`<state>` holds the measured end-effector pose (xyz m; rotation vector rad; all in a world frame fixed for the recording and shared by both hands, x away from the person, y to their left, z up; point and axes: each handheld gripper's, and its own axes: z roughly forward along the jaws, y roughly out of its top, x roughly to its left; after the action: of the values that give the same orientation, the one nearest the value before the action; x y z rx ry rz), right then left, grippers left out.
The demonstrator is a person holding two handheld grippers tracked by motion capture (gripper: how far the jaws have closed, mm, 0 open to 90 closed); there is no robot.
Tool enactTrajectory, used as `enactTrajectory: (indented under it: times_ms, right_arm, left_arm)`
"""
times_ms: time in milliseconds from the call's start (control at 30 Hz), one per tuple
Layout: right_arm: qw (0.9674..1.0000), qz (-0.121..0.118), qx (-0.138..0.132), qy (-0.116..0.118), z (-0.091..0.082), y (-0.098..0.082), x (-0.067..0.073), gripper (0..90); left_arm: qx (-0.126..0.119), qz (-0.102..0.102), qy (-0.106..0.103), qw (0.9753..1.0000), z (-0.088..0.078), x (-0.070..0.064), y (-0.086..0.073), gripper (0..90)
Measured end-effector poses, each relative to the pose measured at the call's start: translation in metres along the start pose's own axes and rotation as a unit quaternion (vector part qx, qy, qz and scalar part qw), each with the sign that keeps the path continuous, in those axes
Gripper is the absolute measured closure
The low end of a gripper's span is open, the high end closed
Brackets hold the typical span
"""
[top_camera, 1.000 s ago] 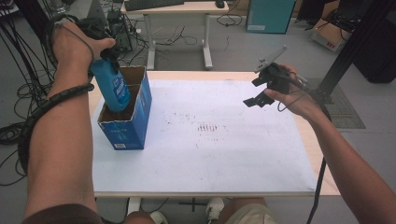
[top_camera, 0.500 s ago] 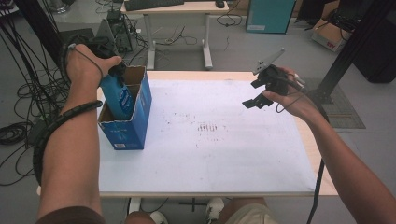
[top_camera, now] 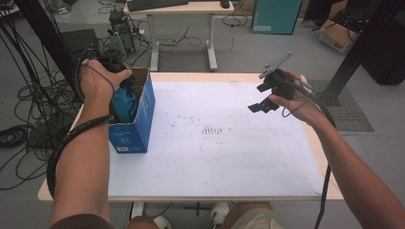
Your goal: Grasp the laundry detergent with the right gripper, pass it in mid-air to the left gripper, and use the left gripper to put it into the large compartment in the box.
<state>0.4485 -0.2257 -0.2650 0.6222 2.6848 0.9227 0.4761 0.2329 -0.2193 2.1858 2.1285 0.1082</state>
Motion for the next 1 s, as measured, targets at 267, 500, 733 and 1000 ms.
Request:
enactTrajectory:
  times_ms: [267, 500, 733, 1000]
  right_arm:
    - [1.0000, 0.003, 0.001, 0.000, 0.002, -0.005, -0.001, 10.4]
    - [1.0000, 0.009, 0.000, -0.001, 0.004, -0.006, -0.001, 10.4]
    - [1.0000, 0.006, 0.001, 0.000, 0.006, -0.008, -0.003, 10.3]
    - [1.0000, 0.009, 0.002, -0.001, 0.008, -0.008, -0.003, 10.3]
  left_arm:
    - [-0.002, 0.001, 0.003, 1.0000, 0.015, -0.001, -0.003, 36.6]
    - [0.005, 0.004, 0.006, 1.0000, 0.030, -0.003, -0.005, 36.7]
    - [0.008, 0.007, 0.005, 0.9999, 0.042, -0.003, -0.006, 36.6]
    - [0.012, 0.008, 0.004, 0.9999, 0.052, -0.002, -0.008, 36.6]
